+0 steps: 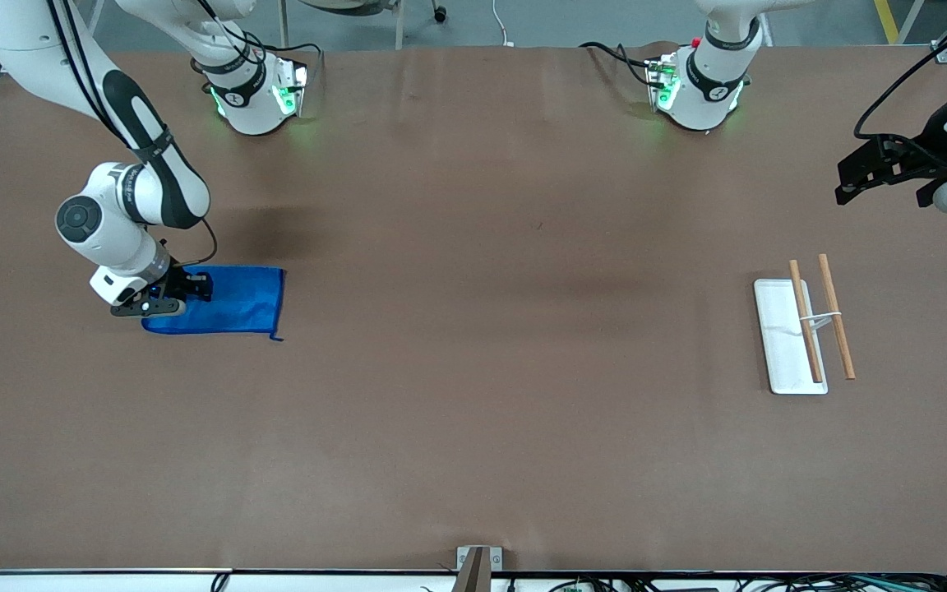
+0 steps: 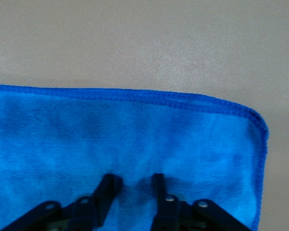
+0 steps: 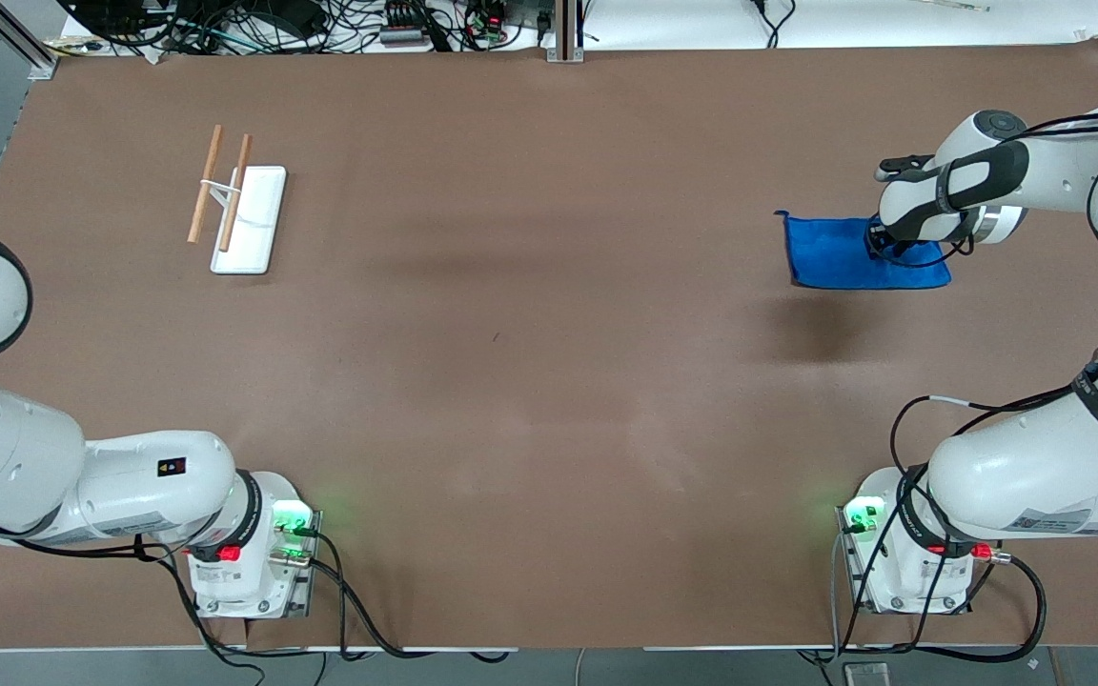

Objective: Right arm passes towel to left arm to hang
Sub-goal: 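Grasp the blue towel edge with the right gripper and lift it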

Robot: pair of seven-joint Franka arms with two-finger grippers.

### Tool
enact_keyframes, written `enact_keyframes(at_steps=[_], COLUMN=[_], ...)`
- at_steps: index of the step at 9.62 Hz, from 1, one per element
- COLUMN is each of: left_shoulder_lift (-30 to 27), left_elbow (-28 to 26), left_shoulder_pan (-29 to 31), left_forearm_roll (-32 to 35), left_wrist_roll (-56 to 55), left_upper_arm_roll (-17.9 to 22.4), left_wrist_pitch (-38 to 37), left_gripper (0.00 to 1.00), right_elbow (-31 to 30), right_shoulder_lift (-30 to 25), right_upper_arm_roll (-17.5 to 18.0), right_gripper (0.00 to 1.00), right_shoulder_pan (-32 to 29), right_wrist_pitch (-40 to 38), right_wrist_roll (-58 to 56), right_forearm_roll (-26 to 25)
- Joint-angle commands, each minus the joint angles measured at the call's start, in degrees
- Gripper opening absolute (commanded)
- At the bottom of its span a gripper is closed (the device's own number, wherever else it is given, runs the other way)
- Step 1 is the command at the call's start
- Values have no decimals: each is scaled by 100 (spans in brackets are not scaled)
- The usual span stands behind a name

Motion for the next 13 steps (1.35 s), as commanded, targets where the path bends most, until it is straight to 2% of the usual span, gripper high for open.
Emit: enact_keyframes(at_steps=[1,3,5,8,10,11,13], left_shoulder_lift=[33,59,121,112,121,121,95], left_elbow=[-83,-83,-83,-100,-83,-91,-91], left_shoulder_pan=[38,64,-14,-33,-24,-15,-6], left_forearm_roll=[-6,3,-15,29,21,12,-14], left_wrist_roll=[33,33,33,41,32,33,33], left_upper_arm_roll=[-3,32,-2,-29,-47,-47,-55], left_wrist_pitch=[-52,-52,-43,-52,-52,-52,-52], left_gripper=[100,100,100,100,100,100,100], right_elbow=[-137,-110,257,1388,2268,2472,2623], right_shoulder_lift=[46,-15,-461,-753,-833,-903,-1165], right_upper_arm_roll=[63,89,89,89,98,116,474], right_gripper=[0,0,0,0,0,0,0], right_shoulder_pan=[-100,-73,-47,-29,93,181,243], right_wrist_pitch=[164,-19,-1035,-2765,-4058,-4333,-4546], right_wrist_roll=[-51,-33,-42,-51,-77,-60,-42], right_forearm_roll=[60,60,60,69,453,699,1104])
